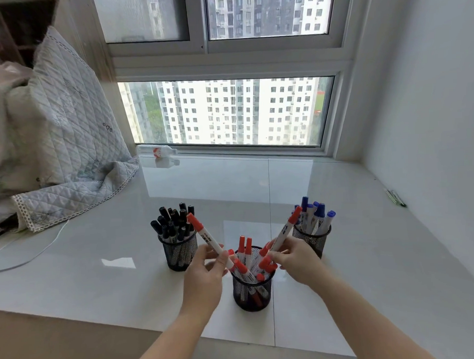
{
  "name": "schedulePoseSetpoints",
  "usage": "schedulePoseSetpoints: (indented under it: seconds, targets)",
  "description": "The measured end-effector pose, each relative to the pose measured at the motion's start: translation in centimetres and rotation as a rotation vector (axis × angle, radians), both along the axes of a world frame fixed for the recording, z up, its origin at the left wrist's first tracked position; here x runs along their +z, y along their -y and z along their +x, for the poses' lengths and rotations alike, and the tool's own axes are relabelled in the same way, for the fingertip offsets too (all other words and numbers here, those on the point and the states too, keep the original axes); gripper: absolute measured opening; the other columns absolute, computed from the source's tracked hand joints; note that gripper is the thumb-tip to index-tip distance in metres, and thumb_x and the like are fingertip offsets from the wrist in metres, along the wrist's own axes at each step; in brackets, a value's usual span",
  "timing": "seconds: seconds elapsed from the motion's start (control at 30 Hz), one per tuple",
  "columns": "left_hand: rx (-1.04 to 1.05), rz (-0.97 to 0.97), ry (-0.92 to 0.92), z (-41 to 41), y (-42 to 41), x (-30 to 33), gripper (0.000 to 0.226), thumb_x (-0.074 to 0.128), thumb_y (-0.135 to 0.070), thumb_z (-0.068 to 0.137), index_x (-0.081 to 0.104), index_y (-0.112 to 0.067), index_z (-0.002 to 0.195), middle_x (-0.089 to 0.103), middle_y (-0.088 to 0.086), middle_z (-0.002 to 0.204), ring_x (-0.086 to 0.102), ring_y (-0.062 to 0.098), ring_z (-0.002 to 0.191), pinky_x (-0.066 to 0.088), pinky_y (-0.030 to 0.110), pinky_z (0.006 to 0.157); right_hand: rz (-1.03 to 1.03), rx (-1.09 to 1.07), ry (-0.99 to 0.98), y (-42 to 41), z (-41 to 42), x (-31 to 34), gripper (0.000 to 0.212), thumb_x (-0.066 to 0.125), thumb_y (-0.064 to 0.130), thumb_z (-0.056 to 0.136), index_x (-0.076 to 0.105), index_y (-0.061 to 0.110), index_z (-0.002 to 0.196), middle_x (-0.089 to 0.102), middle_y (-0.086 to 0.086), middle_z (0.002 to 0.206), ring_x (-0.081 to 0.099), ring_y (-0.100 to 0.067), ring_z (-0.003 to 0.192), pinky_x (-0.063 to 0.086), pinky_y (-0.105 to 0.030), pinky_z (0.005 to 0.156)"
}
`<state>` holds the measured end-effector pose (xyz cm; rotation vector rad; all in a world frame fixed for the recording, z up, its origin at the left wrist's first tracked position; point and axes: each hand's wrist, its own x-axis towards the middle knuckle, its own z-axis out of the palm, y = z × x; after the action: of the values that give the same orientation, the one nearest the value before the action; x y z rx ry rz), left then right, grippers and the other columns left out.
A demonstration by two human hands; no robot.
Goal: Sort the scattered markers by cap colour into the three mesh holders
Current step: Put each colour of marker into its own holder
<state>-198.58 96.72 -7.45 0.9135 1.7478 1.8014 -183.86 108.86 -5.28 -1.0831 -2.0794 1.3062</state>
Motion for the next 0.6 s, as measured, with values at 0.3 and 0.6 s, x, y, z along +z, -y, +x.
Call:
schedulePoseSetpoints:
  seconds: [0.3, 0.6]
  targets:
    - [0.028, -0.203, -0.479, 0.4, -0.1, -0.3, 0.014, 0.066, -0.028, 0.083, 0.056, -0.031, 0.093, 0.063, -0.022, 0.081, 0.059, -0.011, 0.076, 0.04, 0.004, 0.062, 0.204, -0.082, -0.022, -0.6, -0.1, 0.4, 0.008, 0.06, 0.019, 0.088, 0.054, 0.019, 0.093, 0.059, 0.01, 0.08, 0.058, -0.002, 0.072, 0.043, -0.011, 0.059]
    - [0.115, -0.181, -0.428, 0.5, 0.3, 0.4, 0.028, 0.054, -0.046, 0.083, 0.054, -0.025, 0.101, 0.061, -0.017, 0.085, 0.058, -0.004, 0.078, 0.039, 0.009, 0.061, 0.434, -0.216, -0.064, -0.3, 0.1, 0.8, 0.048, 0.067, 0.021, 0.083, 0.039, 0.024, 0.122, 0.057, 0.008, 0.073, 0.059, -0.007, 0.067, 0.047, -0.02, 0.062]
